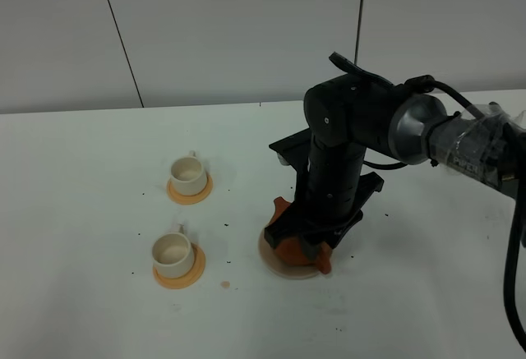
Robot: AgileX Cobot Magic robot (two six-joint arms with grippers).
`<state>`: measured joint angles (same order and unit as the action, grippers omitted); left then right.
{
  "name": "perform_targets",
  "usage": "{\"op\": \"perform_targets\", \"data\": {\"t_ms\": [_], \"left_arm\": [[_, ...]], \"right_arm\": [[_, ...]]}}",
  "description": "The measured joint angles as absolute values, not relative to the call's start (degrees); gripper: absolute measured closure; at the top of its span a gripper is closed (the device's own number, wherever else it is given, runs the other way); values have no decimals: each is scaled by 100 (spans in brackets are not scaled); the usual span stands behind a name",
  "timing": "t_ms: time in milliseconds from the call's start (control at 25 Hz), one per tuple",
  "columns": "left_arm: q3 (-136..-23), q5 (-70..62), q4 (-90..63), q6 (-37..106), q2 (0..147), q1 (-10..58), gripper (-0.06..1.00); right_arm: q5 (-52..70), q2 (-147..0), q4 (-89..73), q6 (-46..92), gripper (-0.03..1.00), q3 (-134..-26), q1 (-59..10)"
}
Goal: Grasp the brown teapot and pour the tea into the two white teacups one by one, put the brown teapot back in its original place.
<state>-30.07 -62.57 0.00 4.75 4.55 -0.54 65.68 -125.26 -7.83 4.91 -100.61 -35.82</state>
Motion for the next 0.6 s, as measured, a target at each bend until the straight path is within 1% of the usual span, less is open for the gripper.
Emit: {"op": "perform_targets", "data": {"t_ms": [600], "left_arm": [[-3007,-6257,0,475,455,-54,71]], "right_arm": [[6553,-12601,-792,485,63,-10061,-3469]]}}
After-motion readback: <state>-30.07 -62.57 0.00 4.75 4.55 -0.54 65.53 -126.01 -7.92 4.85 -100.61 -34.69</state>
